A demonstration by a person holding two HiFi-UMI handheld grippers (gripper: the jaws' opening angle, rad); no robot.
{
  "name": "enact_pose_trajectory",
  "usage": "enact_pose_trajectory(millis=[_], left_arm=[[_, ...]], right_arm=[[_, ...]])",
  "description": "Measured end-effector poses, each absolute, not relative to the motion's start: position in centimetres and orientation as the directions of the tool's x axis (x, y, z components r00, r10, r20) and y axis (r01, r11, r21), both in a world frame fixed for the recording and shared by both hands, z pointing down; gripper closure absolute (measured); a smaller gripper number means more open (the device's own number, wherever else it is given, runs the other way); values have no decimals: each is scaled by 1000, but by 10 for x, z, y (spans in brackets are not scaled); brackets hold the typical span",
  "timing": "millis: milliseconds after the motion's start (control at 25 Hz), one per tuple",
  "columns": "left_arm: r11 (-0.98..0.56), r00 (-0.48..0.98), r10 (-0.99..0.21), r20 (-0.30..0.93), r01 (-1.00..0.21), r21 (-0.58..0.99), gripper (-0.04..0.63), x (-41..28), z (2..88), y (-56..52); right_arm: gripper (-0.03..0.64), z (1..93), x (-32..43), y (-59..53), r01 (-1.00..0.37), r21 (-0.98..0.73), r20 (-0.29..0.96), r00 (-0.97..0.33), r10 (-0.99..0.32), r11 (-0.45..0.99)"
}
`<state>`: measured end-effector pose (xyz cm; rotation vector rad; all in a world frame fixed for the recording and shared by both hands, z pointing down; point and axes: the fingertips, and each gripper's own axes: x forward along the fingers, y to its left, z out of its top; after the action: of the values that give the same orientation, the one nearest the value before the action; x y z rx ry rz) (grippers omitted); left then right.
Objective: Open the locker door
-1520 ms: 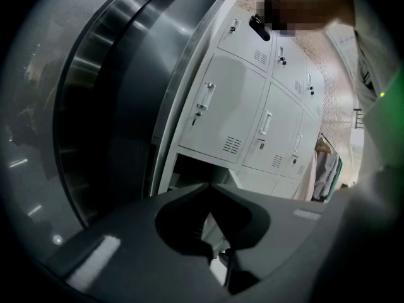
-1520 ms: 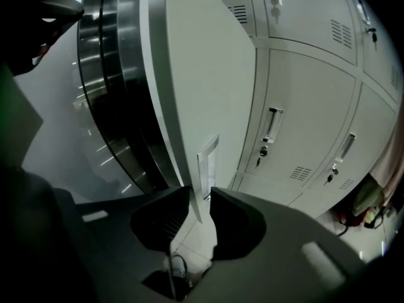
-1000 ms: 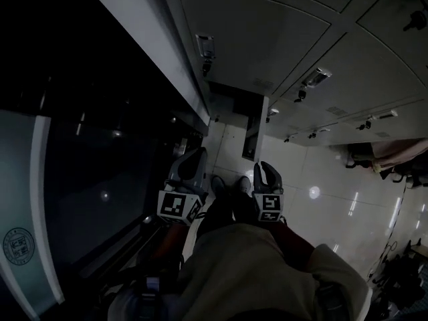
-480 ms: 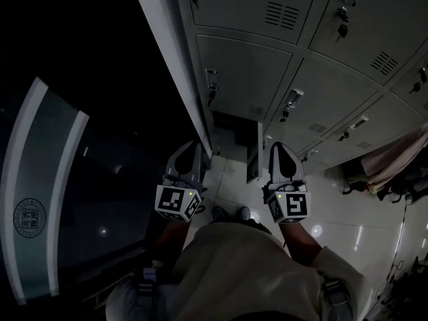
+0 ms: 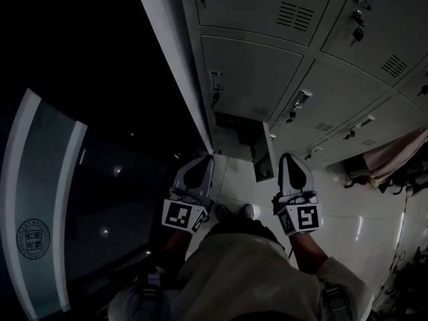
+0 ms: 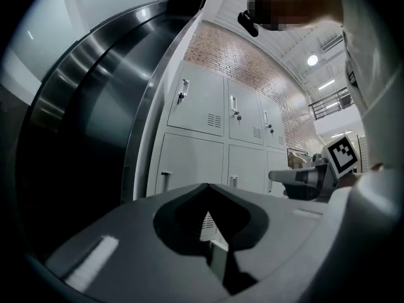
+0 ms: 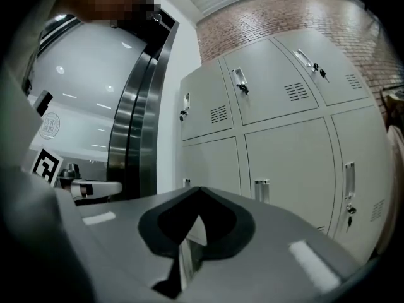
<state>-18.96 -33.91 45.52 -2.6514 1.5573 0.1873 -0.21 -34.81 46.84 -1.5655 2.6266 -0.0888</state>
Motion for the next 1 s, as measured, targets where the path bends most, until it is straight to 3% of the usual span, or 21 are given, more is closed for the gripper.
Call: enact_pose_trajectory(millis=[80, 120, 200, 400, 640, 840, 1000], left_arm=[[-500, 494, -859, -135, -866, 16, 549, -192, 466, -341], [-502, 496, -858, -133, -865, 18, 487, -193, 471, -342], [-500, 494, -860, -126, -866, 19, 462, -195, 477, -341], [-509, 505, -858, -91, -861, 17, 504, -198, 473, -322], [-493, 491, -869, -60, -870, 22, 508, -202, 473, -296], [-474, 473, -879, -70, -880, 11, 528, -177, 462, -266], [-487, 486, -870, -85, -873, -9, 529, -142, 445, -225]], right_arm=[[615, 477, -6, -347, -876, -100, -44, -469, -882, 471], [615, 482, -8, -346, -878, -107, -46, -464, -885, 466], [615, 487, -10, -342, -883, -117, -49, -453, -890, 455], [615, 469, -16, -331, -866, -141, -95, -470, -878, 479], [615, 446, -12, -312, -859, -136, -133, -479, -868, 494], [615, 448, 20, -274, -864, -111, -111, -480, -871, 490], [615, 428, 58, -228, -876, -128, -177, -441, -880, 465]])
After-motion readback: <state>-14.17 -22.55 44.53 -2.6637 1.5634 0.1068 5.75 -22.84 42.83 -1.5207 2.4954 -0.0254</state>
